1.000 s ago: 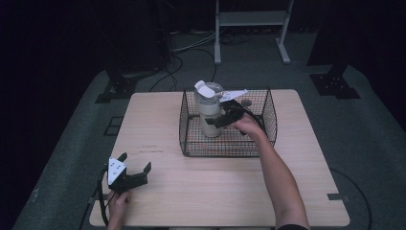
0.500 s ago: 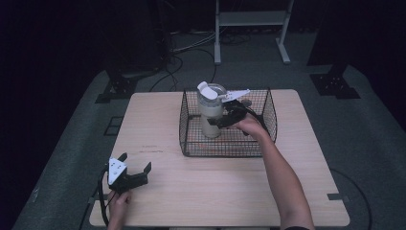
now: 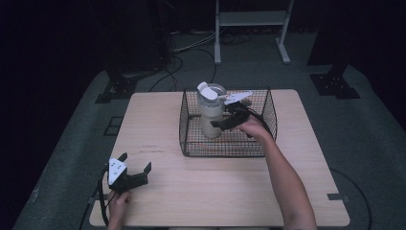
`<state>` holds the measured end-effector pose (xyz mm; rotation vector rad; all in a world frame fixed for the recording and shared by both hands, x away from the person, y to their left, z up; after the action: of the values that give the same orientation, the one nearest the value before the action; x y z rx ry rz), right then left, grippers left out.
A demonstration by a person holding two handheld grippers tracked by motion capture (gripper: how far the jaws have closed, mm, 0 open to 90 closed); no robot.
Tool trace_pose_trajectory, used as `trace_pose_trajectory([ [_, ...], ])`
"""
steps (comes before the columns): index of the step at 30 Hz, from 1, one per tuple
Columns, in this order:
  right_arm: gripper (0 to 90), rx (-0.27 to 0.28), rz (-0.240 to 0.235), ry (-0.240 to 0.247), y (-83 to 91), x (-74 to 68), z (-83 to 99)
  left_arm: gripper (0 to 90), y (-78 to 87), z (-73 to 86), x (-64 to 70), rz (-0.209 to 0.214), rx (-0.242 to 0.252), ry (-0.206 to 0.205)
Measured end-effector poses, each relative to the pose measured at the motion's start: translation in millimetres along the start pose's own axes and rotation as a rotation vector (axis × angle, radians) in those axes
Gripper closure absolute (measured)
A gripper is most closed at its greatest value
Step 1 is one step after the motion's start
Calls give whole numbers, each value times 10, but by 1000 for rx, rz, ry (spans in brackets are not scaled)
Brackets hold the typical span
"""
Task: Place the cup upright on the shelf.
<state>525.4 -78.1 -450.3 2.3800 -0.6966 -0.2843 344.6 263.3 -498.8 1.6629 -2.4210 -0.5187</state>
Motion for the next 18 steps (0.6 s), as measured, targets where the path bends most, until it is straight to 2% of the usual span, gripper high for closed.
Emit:
trace_pose_trajectory([
  [4, 91, -10, 2, -4, 79, -7, 7, 0, -1, 0, 5, 0, 1, 0],
  [13, 91, -25, 7, -69, 309, 7, 35, 0, -1, 1, 7, -1, 0, -1],
  [18, 91, -18, 22, -65, 430, -24, 45, 0, -1, 2, 9, 0, -1, -3],
])
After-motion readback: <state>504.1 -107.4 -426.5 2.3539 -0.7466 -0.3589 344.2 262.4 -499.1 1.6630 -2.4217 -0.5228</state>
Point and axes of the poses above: each handheld gripper's, and its own axes: y roughly backward along the jaws, z roughly out of its underside, x roughly to its right, the point moved 6 cm from there along -y, roughly forward along the jaws, and after that the axes turned 6 degrees about -x, right-handed, at the moved point
